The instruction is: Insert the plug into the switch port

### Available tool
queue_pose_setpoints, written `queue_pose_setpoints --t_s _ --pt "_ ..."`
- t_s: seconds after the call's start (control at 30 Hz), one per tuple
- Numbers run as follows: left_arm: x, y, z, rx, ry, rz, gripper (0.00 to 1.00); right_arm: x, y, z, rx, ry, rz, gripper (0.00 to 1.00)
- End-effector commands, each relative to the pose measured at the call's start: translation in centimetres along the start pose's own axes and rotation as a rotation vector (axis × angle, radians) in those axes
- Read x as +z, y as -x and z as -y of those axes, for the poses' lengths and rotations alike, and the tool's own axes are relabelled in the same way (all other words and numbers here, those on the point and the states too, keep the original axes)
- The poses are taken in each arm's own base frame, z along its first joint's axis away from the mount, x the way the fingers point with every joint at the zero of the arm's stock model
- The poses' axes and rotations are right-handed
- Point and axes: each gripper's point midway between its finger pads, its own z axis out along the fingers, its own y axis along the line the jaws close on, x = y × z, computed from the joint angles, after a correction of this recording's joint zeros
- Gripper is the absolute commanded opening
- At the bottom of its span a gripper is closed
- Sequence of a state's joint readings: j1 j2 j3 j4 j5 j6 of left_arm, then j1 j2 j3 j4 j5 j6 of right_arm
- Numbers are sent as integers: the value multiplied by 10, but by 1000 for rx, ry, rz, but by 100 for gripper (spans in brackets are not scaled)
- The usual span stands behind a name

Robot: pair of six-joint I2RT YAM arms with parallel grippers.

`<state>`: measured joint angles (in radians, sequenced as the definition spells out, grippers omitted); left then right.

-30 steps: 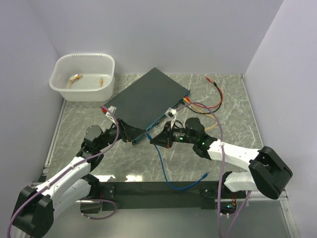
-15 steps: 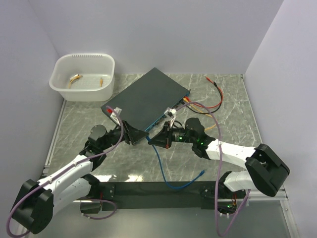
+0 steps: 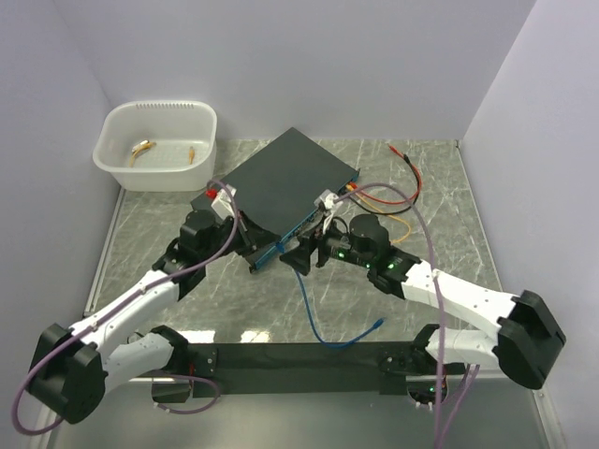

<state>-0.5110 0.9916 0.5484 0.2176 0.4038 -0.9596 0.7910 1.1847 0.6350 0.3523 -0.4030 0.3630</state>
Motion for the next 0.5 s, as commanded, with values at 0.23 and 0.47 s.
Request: queue_pose_setpoints --t_s 0.23,0.47 --pt "16 -2 -19 -127 145 -68 1 -6 48 22 -295 -340 15 54" --pt "19 -1 -23 -114 167 -72 1 15 39 14 -304 -314 -51 43"
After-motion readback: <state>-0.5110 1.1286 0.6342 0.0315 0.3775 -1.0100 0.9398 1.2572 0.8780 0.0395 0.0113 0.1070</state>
